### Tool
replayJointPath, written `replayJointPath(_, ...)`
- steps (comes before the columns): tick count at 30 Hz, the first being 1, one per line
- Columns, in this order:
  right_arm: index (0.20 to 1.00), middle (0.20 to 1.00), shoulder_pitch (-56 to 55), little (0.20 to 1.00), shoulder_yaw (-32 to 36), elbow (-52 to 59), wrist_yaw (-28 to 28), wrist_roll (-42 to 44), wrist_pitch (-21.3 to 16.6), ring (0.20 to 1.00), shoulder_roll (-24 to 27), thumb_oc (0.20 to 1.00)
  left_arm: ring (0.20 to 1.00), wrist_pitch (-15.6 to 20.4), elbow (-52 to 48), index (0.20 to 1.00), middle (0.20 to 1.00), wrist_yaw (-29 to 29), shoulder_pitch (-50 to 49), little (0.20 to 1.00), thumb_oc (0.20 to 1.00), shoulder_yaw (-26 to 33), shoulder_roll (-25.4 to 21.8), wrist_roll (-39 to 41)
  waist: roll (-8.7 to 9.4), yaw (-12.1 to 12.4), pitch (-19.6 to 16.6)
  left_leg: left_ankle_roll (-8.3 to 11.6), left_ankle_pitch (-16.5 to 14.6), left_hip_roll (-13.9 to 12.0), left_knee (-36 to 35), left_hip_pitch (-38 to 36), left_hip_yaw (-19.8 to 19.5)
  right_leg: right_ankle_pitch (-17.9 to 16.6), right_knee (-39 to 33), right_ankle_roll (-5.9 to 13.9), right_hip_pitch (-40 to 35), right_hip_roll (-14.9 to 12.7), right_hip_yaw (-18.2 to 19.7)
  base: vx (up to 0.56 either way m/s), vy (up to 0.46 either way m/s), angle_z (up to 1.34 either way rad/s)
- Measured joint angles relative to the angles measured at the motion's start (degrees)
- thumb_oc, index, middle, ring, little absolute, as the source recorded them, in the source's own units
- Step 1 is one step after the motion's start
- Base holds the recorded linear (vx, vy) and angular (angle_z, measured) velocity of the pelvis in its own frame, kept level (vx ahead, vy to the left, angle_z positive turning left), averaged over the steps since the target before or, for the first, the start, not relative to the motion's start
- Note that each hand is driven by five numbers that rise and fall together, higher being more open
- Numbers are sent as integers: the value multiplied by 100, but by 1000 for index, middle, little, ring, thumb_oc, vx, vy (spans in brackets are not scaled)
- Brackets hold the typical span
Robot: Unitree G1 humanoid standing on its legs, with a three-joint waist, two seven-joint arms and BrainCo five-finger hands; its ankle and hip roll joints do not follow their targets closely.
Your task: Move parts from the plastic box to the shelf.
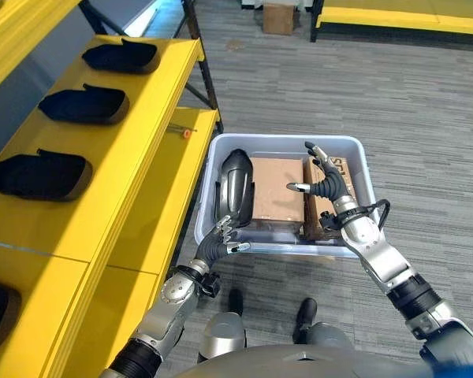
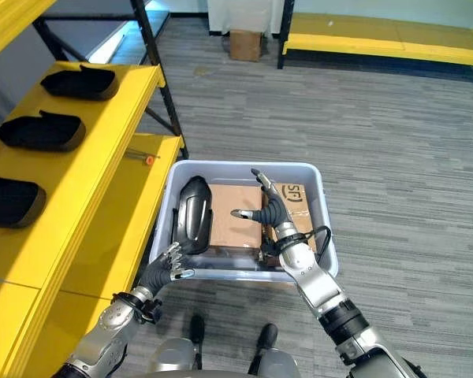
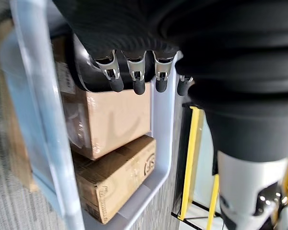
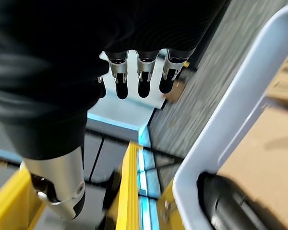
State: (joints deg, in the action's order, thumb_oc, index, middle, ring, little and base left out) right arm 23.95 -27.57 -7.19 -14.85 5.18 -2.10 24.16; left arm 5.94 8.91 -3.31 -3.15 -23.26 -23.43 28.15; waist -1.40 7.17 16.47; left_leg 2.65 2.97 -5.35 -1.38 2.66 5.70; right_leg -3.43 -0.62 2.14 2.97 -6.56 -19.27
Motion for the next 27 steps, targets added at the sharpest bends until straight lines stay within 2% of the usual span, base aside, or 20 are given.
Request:
replayJointPath(1,1000,1000,511,1000,-32,-251,8,-162,75,1000,-84,1000,1000,29,2,1000,1000,54,313,1000,1000,-52,-16,4,-26,107,324,-4,75,8,66,246,-76,-76,9,-36,168,-10,-71,-149,49,24)
replayJointPath(2,1000,1000,694,1000,-38,-352,8,-299,130,1000,-113,1000,1000,72,-2,1000,1000,113,446,1000,1000,-73,-13,58,-47,216,451,-4,101,11,84,351,-83,-90,32,-42,267,-14,-78,-166,55,20)
replayJointPath(4,1000,1000,1021,1000,-36,-471,-7,-531,191,1000,-102,1000,1000,119,-11,1000,1000,141,603,1000,1000,-81,-18,224,-111,270,776,-5,143,14,153,508,-165,-111,57,-59,347,-28,-166,-89,31,20)
replayJointPath(10,1000,1000,1549,1000,-115,-1016,-132,-1352,465,1000,-80,1000,1000,212,-35,1000,1000,245,820,1000,1000,-113,-49,448,-128,408,1305,4,205,25,256,879,-317,-115,162,-77,640,-54,-302,-55,-2,12)
replayJointPath(12,1000,1000,1538,1000,-122,-1094,-135,-1421,549,1000,-70,1000,1000,224,-51,1000,1000,244,893,1000,1000,-98,-59,449,-122,474,1311,5,205,22,243,886,-323,-111,154,-80,646,-50,-313,-73,-57,5)
replayJointPath(14,1000,1000,2061,1000,-240,-1859,-417,-2019,428,1000,35,1000,1000,227,-475,1000,1000,212,957,1000,1000,-134,-247,496,-127,559,1331,37,238,25,280,1117,-483,-105,158,-74,785,-42,-452,-48,-8,25)
replayJointPath(17,1000,1000,2480,1000,-233,-2062,-852,-2690,401,1000,363,1000,1000,259,-520,1000,1000,202,1160,1000,1000,-150,-243,496,-152,803,1444,38,288,14,343,1388,-509,-60,339,-130,1067,-66,-519,-43,8,14)
replayJointPath(19,1000,1000,2676,1000,-238,-2134,-1069,-3102,329,1000,351,1000,1000,259,-516,1000,1000,201,1134,1000,1000,-158,-258,502,-158,826,1484,37,288,40,367,1429,-535,-23,423,-125,1117,-109,-531,-21,-14,9)
replayJointPath(20,1000,1000,2888,1000,-362,-2173,-1272,-3667,291,1000,356,1000,1000,280,-506,1000,1000,198,1129,1000,1000,-186,-270,502,-159,845,1485,37,288,66,383,1464,-578,77,608,-90,1205,-169,-535,-15,-37,15)
replayJointPath(21,1000,1000,3243,1000,-764,-2365,-1568,-4151,306,1000,380,1000,1000,346,-438,1000,1000,184,1133,1000,1000,-286,-303,501,-159,867,1484,37,288,73,434,1543,-632,131,727,-105,1298,-196,-564,-24,-32,14)
replayJointPath(23,1000,1000,3525,1000,-1008,-2448,-1845,-4720,379,1000,407,1000,1000,353,-395,1000,1000,185,1115,1000,1000,-432,-329,494,-159,976,1484,43,303,58,466,1730,-654,182,858,-138,1494,-210,-604,-28,-24,12)
replayJointPath(24,1000,1000,3740,1000,-1259,-2676,-2046,-4889,450,1000,417,1000,1000,417,-296,1000,1000,179,1114,1000,1000,-464,-335,495,-158,1013,1483,45,317,58,501,1843,-681,195,923,-148,1605,-222,-615,-25,-15,8)
replayJointPath(27,1000,1000,3927,1000,-1504,-2866,-2191,-5167,617,1000,481,1000,1000,436,-255,1000,1000,163,1109,1000,1000,-528,-423,502,-158,1046,1484,47,336,62,568,2057,-736,200,991,-155,1790,-241,-651,-7,-10,6)
